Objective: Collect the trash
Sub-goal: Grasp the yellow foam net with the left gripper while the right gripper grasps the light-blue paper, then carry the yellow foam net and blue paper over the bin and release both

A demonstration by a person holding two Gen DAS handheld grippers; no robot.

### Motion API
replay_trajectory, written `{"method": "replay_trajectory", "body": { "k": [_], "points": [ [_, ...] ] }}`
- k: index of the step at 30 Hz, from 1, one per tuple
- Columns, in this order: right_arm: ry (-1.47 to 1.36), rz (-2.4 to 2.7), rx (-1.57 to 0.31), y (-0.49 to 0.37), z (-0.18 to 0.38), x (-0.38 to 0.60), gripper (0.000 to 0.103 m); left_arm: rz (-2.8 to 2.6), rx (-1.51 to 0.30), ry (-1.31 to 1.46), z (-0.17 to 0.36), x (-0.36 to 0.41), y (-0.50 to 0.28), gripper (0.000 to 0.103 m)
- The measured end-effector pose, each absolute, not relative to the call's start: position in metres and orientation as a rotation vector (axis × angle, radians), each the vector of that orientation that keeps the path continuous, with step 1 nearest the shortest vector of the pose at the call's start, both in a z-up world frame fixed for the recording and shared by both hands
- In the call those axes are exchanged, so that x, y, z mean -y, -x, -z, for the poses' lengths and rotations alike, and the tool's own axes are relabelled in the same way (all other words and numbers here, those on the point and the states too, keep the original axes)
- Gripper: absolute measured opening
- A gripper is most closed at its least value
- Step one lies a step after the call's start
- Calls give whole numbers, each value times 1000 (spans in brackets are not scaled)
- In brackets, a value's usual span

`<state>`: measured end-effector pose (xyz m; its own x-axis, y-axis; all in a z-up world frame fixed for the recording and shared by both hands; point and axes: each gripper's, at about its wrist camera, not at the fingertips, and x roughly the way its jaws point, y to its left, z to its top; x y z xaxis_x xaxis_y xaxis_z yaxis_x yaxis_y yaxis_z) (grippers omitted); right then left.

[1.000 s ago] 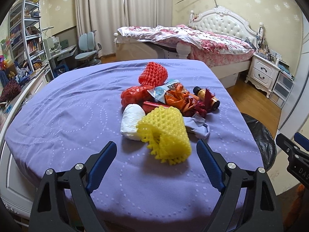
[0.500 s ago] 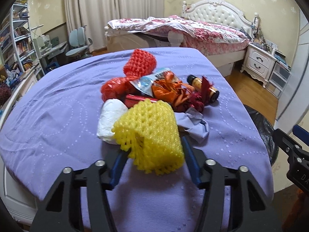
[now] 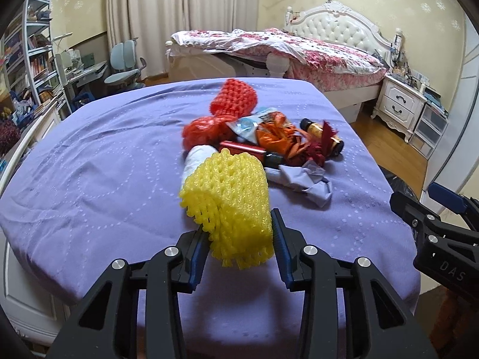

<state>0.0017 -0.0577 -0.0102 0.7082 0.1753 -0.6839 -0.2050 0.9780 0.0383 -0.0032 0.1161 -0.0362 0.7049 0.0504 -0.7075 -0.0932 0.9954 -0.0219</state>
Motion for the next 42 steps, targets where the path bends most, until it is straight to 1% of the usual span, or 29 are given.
{"method": "replay_trajectory", "body": {
  "k": [5,12,14,16,18,19,21,23,26,42],
  "points": [
    [55,-275,-774,-8,12,31,82,-125,-786,93,36,-139,8,40],
    [71,-325,-810,-23,16,0,81,-135,-771,104,36,-151,9,40],
    [84,-342,-817,-26,17,-10,77,-138,-775,109,39,-152,7,40],
    [101,-359,-831,-29,19,-19,75,-138,-776,117,41,-155,8,40],
    [120,-365,-841,-33,21,-27,71,-139,-776,122,42,-158,7,40],
    [125,-374,-849,-34,23,-31,66,-139,-775,124,42,-159,7,40],
    [131,-383,-870,-39,27,-35,61,-139,-776,128,43,-159,6,40],
    [134,-390,-888,-41,32,-37,48,-137,-777,130,44,-160,5,40],
    [154,-384,-878,-37,33,-38,39,-136,-777,128,45,-160,6,40],
    [84,-349,-860,-11,31,6,39,-88,-767,102,47,-140,14,40]
  ]
}}
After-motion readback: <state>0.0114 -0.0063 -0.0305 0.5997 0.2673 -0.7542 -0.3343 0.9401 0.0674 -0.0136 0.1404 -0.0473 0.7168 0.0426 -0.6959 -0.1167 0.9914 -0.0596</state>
